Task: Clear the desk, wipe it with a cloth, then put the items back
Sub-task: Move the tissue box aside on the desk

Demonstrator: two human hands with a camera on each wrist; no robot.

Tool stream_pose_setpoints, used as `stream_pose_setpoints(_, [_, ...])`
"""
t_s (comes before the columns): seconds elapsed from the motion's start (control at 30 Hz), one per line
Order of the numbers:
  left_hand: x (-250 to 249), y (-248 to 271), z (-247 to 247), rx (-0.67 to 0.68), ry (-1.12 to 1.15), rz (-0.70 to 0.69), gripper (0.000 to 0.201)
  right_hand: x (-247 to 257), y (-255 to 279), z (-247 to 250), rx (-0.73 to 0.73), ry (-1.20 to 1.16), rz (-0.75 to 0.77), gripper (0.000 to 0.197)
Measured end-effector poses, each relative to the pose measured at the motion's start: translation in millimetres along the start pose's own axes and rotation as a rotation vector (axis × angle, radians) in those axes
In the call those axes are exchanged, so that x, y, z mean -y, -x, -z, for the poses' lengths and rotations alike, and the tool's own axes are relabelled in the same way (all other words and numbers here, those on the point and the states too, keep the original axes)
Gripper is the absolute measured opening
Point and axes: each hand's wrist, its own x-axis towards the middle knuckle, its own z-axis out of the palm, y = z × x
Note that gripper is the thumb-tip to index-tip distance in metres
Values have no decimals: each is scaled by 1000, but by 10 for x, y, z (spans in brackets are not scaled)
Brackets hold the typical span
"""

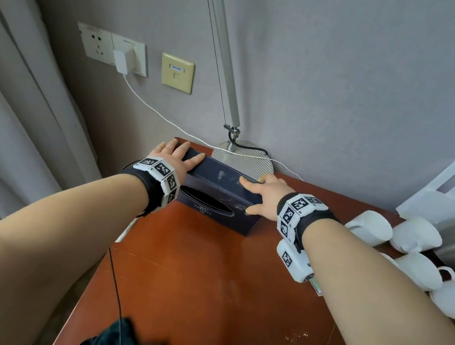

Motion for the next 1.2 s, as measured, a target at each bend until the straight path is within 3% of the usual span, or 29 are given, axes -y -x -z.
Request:
stream_pose_setpoints(0.17, [83,-143,-20,25,166,16,76,205,-156,51,-9,-12,-51,72])
stream_pose_setpoints(0.33, [130,-353,28,32,181,-21,58,343,-301,107,-31,-40,-84,71])
stream_pose_setpoints(0.87, [282,-566,51,1,212,-26,61,442,-526,237,-14,-33,-113,71])
stream_pose_setpoints(1.07, [218,-416,-15,-26,142,-29,75,470,-427,183,-48,-55,-112,68])
stream_pose_setpoints(1.2, [173,-163,9,-22,151,-32,81,362,-235,151,-116,-37,-115,80])
